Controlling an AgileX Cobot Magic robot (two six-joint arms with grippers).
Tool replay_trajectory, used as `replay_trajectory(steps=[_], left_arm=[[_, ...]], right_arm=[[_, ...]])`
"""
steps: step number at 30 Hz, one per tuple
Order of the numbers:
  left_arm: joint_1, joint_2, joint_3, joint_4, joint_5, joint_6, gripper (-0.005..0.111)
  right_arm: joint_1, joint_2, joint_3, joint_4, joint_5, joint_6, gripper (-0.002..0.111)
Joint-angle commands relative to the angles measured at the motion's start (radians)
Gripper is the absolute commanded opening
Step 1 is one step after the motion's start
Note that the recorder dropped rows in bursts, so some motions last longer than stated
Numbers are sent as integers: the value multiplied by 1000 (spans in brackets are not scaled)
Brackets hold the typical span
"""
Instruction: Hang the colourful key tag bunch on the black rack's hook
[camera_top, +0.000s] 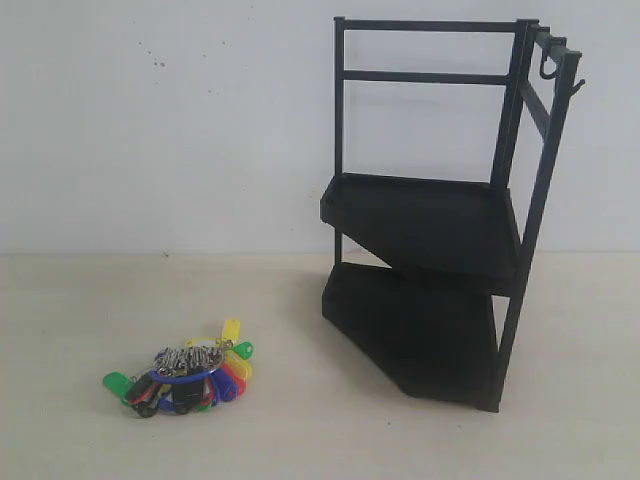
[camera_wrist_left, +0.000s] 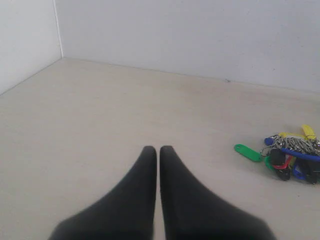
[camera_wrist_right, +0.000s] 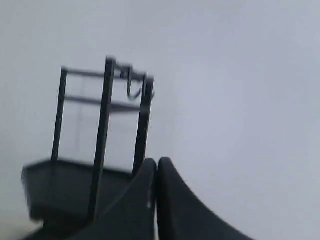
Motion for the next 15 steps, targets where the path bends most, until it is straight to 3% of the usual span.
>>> replay_trajectory(steps=[1,5,7,9,12,15], left_arm=[[-1,4,-2,0,-4,-10,4],[-1,4,-2,0,-4,-10,4],[-1,4,-2,0,-4,-10,4],[-1,4,-2,0,-4,-10,4],[-1,4,-2,0,-4,-10,4],[-1,4,-2,0,-4,-10,4]], right_arm=[[-6,-4,-1,-7,-339,83,0],[-6,-4,-1,-7,-668,404,0],[-6,-4,-25,-7,-694,435,0],[-6,-4,-107,-40,-597,477,0],[-6,26,-261,-222,-304,560,0],[-6,138,-402,-580,-32,1026,0]])
